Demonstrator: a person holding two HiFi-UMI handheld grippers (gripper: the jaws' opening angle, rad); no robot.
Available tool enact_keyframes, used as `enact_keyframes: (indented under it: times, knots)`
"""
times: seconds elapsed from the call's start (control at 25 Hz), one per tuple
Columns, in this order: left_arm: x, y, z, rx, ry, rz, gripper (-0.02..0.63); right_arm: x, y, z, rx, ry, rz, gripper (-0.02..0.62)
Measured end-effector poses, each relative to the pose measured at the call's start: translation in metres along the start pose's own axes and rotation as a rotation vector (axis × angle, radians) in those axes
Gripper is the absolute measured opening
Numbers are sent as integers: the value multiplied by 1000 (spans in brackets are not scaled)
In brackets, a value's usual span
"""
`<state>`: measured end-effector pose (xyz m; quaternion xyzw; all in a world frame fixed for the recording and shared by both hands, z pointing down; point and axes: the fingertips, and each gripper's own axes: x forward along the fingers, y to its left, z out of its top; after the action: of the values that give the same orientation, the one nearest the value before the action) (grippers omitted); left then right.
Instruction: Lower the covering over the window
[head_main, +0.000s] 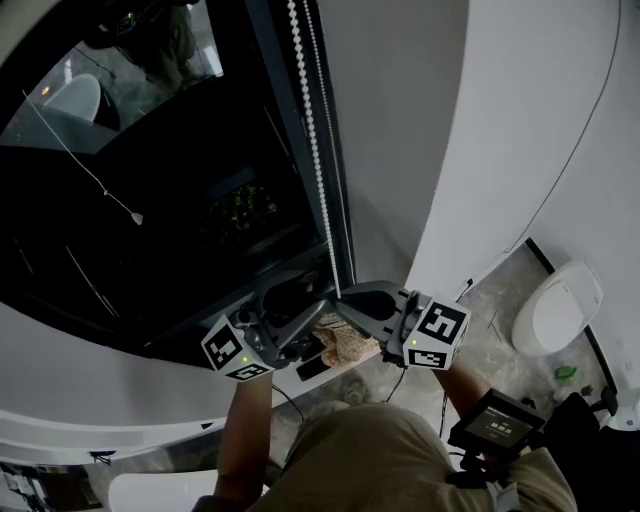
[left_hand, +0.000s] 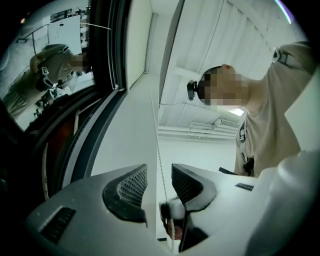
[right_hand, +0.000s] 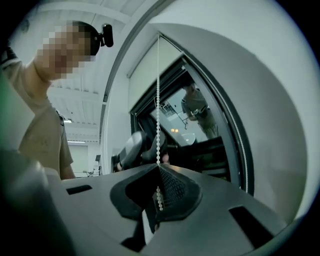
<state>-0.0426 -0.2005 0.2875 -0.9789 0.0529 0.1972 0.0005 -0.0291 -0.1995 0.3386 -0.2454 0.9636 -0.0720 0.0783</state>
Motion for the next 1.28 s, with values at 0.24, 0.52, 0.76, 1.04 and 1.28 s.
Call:
enact_keyframes:
  times: [0.24, 0.52, 0.76, 1.04, 1.28]
  knots:
    - [37, -2, -3, 42, 73, 18, 28, 4, 7, -9, -29, 43, 20, 9]
    - [18, 8, -17, 90, 81, 105, 23, -4, 26, 3, -170, 161, 127, 149]
    - [-3, 7, -29, -11, 33, 129, 23, 0, 31, 4, -209, 183, 134, 148]
    - [12, -16, -33, 130, 153, 61, 22, 1, 14, 51, -186, -18, 48, 150]
    - [22, -22, -46, 157, 205, 54, 21, 1, 20, 55, -259, -32, -25, 28]
